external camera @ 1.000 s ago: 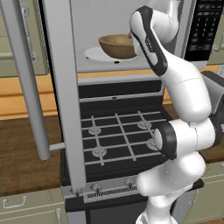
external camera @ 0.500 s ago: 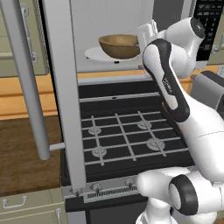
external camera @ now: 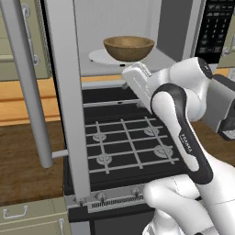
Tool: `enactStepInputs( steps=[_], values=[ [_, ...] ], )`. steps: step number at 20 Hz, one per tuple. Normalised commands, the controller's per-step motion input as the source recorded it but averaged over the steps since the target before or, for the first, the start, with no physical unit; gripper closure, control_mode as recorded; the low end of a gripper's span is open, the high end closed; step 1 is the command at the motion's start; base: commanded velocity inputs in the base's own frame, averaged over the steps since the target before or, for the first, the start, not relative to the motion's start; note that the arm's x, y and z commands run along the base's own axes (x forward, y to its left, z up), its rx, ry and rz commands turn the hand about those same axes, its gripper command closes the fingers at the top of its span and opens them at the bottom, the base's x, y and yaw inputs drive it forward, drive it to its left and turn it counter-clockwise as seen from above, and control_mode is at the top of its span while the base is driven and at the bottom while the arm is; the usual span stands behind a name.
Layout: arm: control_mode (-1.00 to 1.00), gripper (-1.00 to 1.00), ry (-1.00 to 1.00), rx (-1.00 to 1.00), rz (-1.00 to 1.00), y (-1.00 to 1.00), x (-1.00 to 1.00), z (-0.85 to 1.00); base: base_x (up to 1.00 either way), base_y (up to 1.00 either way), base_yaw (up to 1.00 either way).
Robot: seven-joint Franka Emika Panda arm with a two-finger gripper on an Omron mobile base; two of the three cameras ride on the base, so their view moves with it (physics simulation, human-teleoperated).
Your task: Open the microwave, place the bowl with waffle inside the microwave, then close the microwave door and turn it on.
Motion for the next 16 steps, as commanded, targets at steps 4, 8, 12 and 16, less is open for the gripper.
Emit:
enactStepInputs(
  steps=[4, 8, 12, 16],
  values=[
    [-1.0, -1.0, -0.24, -0.6, 0.8, 0.0, -0.34, -0.21, 0.0, 0.0, 0.0],
    [-1.0, -1.0, -0.24, -0.73, 0.76, 0.01, -0.15, -0.47, 0.0, 0.0, 0.0],
    [-1.0, -1.0, -0.41, -0.72, 0.74, 0.01, -0.12, -0.66, 0.0, 0.0, 0.0],
    [-1.0, -1.0, -0.55, -0.6, 0.66, -0.03, -0.27, -0.65, 0.0, 0.0, 0.0]
  ],
)
